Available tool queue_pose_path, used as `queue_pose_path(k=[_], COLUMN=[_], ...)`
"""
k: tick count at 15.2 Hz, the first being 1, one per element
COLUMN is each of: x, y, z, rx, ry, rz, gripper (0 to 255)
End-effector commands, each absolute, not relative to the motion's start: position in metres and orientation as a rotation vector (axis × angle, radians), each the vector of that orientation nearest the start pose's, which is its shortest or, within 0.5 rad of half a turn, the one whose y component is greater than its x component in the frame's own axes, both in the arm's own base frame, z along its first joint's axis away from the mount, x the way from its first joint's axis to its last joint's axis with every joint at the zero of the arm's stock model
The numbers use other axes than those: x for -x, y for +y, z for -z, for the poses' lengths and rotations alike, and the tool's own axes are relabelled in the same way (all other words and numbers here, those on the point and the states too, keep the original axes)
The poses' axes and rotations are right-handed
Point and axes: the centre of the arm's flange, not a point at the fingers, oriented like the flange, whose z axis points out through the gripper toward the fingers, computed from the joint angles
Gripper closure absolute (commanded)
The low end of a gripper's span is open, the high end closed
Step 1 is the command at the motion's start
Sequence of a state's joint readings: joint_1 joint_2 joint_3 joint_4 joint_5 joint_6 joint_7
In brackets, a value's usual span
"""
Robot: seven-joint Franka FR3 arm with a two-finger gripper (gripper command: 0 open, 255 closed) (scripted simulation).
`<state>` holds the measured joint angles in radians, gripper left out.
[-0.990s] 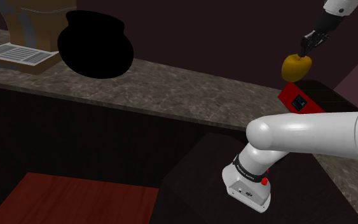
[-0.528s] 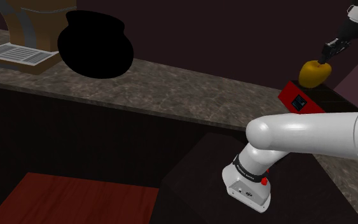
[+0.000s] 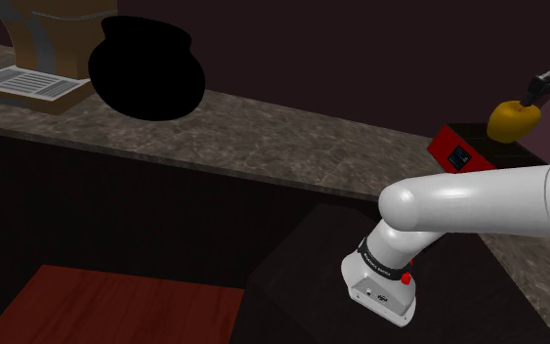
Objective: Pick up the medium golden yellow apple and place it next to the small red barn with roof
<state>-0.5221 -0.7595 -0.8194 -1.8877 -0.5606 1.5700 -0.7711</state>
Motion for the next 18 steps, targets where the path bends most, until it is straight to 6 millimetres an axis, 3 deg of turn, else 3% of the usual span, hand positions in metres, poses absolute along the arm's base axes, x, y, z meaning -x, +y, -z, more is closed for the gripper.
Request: queue_pose_path(k=[1,18], x=[0.116,0.116], y=[-0.432,-0.432], z=[-0.660,-0.570], rx=[3.216,3.216], ry=[0.898,0.898], rz=[0.159,0.159], gripper=[255,255])
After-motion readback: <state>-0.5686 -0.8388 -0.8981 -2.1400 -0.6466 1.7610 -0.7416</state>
